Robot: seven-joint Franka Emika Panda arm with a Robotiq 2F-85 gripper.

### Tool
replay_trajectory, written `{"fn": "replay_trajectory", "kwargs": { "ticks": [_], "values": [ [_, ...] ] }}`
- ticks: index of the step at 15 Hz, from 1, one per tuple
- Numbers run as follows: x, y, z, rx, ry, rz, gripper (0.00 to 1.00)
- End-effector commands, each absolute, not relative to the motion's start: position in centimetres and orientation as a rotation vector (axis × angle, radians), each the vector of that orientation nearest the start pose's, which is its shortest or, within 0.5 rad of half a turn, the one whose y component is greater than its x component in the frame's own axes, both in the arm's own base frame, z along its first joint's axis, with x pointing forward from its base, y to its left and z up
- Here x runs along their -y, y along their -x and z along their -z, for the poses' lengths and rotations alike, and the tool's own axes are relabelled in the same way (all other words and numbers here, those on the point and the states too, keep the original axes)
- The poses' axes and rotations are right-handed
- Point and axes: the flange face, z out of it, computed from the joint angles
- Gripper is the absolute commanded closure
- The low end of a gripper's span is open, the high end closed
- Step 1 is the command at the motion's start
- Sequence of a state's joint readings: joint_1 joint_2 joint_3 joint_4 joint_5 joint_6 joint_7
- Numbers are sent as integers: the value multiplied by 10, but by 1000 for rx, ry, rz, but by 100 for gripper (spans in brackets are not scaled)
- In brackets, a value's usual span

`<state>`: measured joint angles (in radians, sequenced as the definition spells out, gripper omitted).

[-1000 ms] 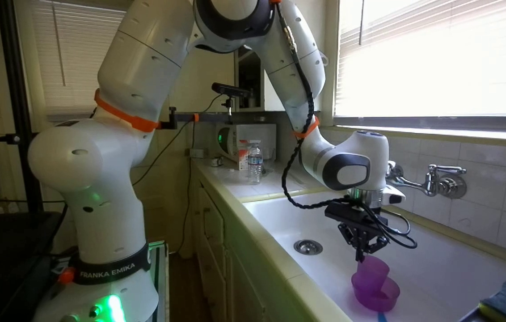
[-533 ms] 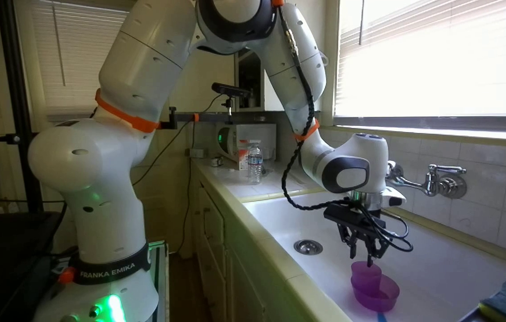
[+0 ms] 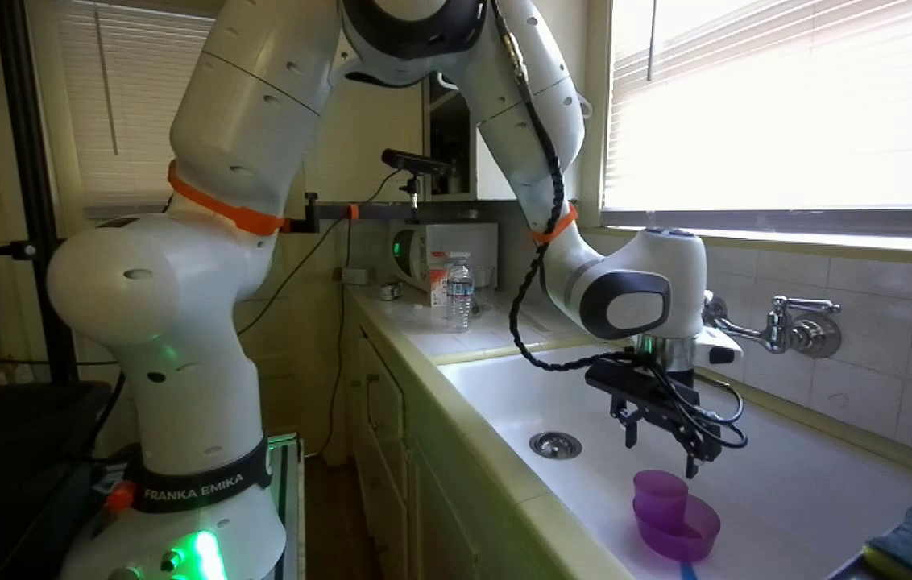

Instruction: Put the purple cup in the purple bowl then place the bowl on the dishrack.

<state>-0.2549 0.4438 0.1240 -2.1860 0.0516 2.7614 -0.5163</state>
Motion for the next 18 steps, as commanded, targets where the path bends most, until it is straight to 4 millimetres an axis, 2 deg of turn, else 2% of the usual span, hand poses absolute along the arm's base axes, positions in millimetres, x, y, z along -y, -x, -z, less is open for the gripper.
{"fn": "replay_trajectory", "kwargs": {
  "ticks": [1,5,6,8,14,18],
  "values": [
    [92,-554,-212,364,3069,250,0],
    [121,-558,-213,222,3074,229,0],
    [112,-561,-214,290,3082,272,0],
    [116,-561,-214,280,3085,271,0],
    [112,-562,-214,291,3083,272,0],
    [132,-580,-202,37,3031,371,0]
  ]
}}
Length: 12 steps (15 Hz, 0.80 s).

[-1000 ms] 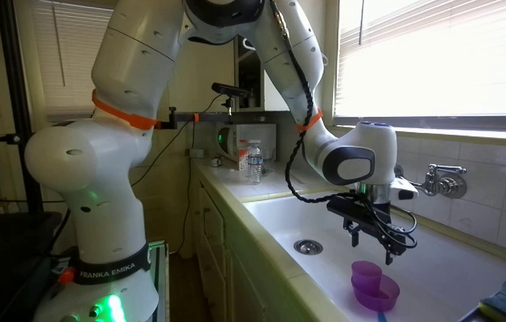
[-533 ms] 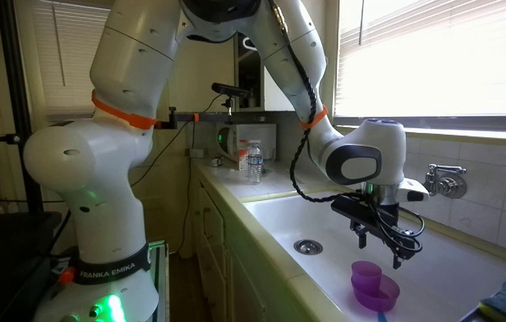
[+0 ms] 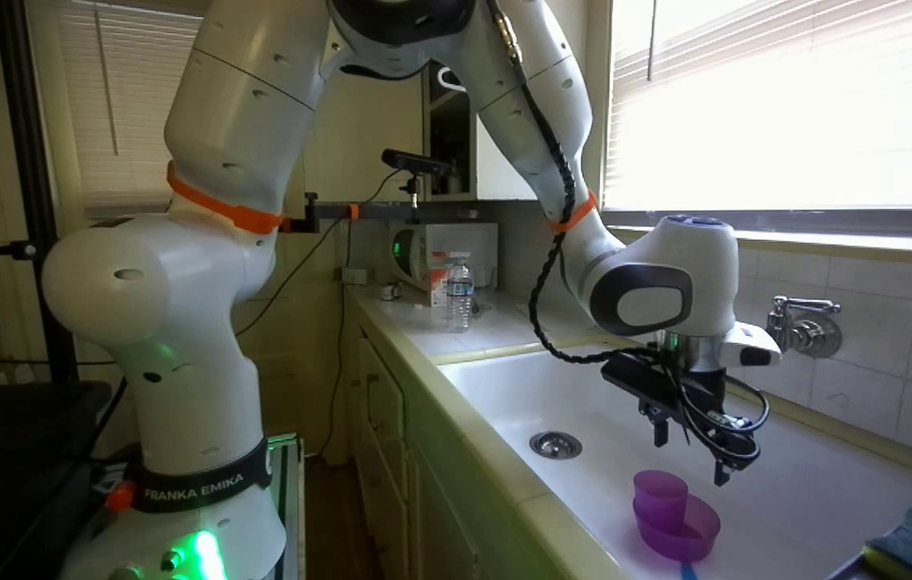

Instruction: Put the purple cup in the purple bowl then place the bowl on the dishrack.

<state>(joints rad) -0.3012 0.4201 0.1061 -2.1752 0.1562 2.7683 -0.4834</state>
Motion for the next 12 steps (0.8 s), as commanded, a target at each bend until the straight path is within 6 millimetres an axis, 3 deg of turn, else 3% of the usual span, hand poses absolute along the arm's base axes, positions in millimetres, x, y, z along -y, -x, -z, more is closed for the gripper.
{"fn": "replay_trajectory", "kwargs": {
  "ticks": [1,6,12],
  "values": [
    [136,-585,-200,-16,3020,409,0],
    [158,-599,-174,-100,2997,412,0],
    [177,-599,-144,-113,3013,327,0]
  ]
}}
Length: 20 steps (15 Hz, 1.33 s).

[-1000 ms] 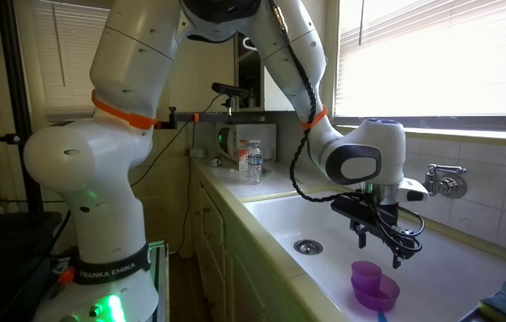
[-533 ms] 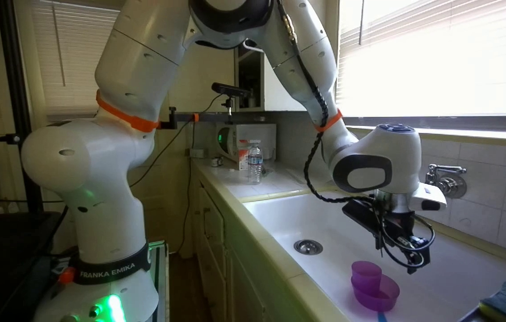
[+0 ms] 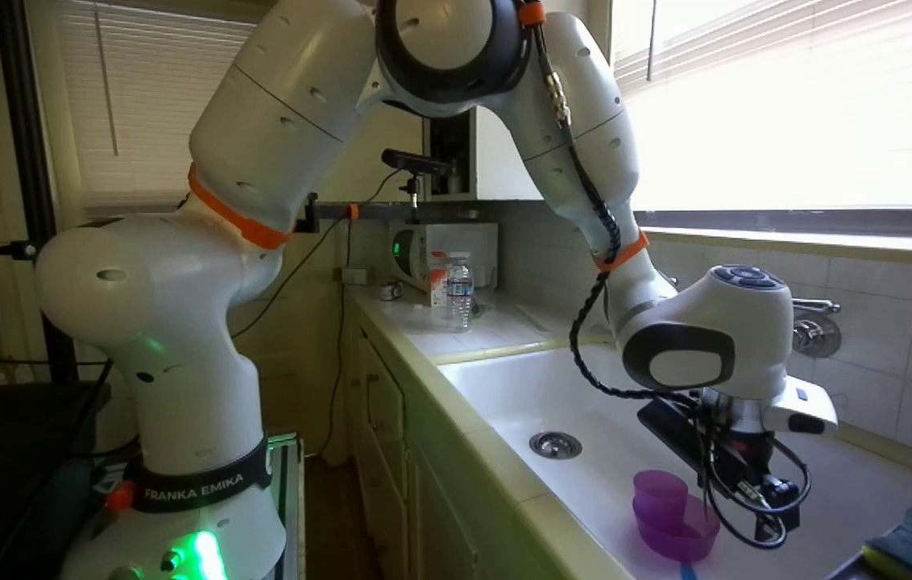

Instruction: Put the purple cup in the purple bowl then place the bowl on the dishrack.

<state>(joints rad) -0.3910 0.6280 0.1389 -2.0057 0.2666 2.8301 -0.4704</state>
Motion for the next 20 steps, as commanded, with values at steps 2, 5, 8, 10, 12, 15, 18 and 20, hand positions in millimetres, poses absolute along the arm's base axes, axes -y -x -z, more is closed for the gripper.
{"fn": "replay_trajectory", "kwargs": {
  "ticks": [2,5,8,10,12,15,18,20],
  "values": [
    [181,-598,-135,-101,3015,298,0],
    [182,-595,-121,-73,3018,238,0],
    [184,-593,-109,-45,3026,174,0],
    [186,-593,-102,-27,3042,156,0],
    [188,-594,-96,-13,3049,163,0],
    [186,-598,-89,-17,3038,180,25],
    [184,-602,-84,-16,3034,188,51],
    [183,-605,-82,-16,3031,193,65]
  ]
}}
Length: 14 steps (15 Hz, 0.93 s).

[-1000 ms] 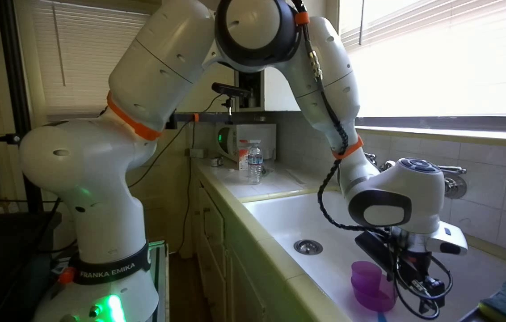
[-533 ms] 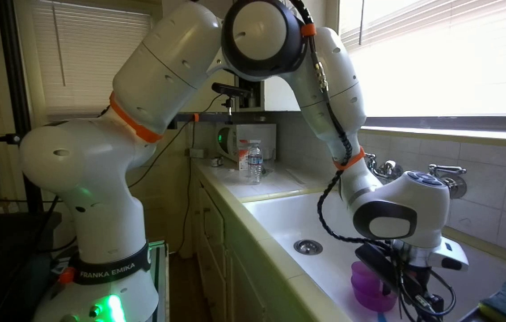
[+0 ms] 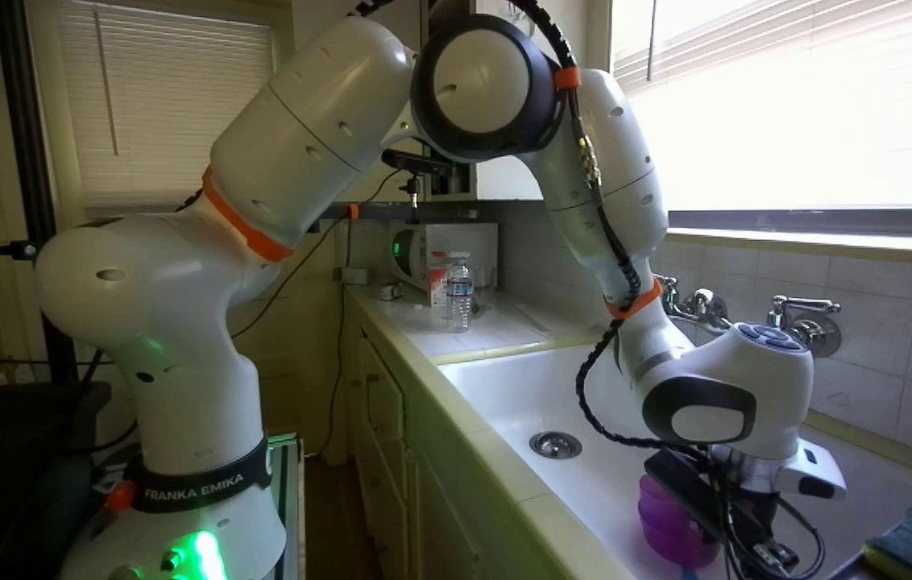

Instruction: Put the purple cup in the purple bowl then place the bowl on the dishrack.

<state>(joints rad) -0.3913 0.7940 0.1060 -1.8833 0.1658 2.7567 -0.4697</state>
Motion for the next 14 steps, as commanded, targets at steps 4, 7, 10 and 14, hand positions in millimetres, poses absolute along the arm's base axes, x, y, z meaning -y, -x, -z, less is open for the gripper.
{"fn": "replay_trajectory", "kwargs": {
  "ticks": [4,7,10,14],
  "values": [
    [181,-610,-78,-21,3023,206,69],
    [181,-613,-76,-36,3013,223,95],
    [180,-617,-76,-54,3001,246,100],
    [180,-620,-75,-68,2975,276,99]
  ]
}}
